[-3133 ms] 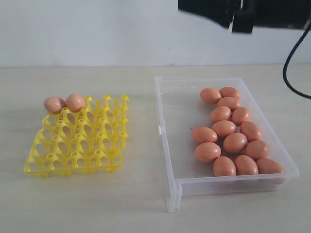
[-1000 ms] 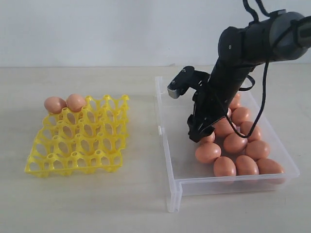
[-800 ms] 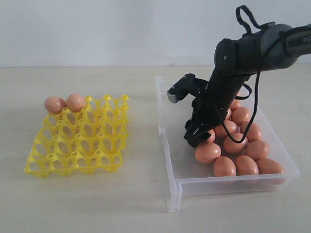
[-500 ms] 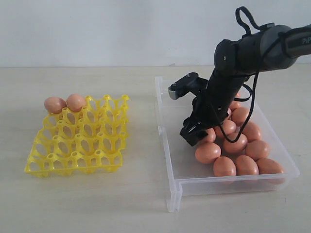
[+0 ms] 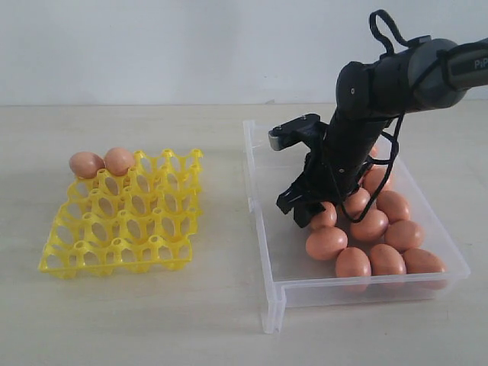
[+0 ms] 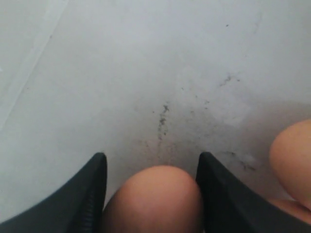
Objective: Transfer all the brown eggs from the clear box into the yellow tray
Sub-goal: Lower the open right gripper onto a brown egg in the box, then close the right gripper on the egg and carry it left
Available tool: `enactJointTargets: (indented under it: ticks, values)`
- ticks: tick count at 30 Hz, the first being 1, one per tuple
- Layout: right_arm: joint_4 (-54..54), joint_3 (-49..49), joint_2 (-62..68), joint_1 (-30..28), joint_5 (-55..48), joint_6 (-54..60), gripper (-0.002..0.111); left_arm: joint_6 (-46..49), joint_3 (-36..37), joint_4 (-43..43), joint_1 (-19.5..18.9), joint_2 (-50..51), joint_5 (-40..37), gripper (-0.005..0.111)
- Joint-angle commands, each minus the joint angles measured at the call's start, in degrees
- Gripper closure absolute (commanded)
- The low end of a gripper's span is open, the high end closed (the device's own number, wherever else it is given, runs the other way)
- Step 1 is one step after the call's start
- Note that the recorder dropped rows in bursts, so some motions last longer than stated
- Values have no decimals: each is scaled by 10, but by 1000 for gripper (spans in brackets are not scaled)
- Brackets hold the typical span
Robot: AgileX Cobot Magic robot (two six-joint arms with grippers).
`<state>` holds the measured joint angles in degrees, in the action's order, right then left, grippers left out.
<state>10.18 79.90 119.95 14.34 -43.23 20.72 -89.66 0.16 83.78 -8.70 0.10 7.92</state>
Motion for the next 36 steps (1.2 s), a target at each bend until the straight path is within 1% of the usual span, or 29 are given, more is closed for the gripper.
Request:
enactJointTargets:
  ticks: [1, 2, 3, 14, 18, 20, 24, 28, 31, 33, 36]
  values:
    - [-5, 2, -1, 1, -2, 8, 104, 2, -2, 1, 3, -1, -2, 103]
    - [-6, 2, -1, 1, 8, 9, 108, 2, -2, 1, 3, -1, -2, 103]
    - [-6, 2, -2, 1, 18, 8, 109, 2, -2, 1, 3, -1, -2, 103]
    - [0, 1, -48, 1, 197, -23, 109, 2, -2, 1, 3, -1, -2, 103]
    - [2, -8, -55, 15, 267, -22, 109, 2, -2, 1, 3, -1, -2, 103]
    - [2, -22, -57, 29, 323, -22, 109, 2, -2, 1, 3, -1, -2, 103]
    - [-2, -72, -62, 73, 482, -18, 109, 6, -2, 1, 3, -1, -2, 103]
    - [-4, -108, -62, 120, 598, -9, 109, 6, -2, 1, 3, -1, -2, 103]
    - [-18, -134, -62, 148, 708, -28, 109, 6, -2, 1, 3, -1, -2, 103]
    - [-68, -148, -62, 158, 784, -76, 109, 7, -2, 1, 3, -1, -2, 103]
    - [-196, -153, -60, 160, 873, -183, 109, 7, -2, 1, 3, -1, -2, 103]
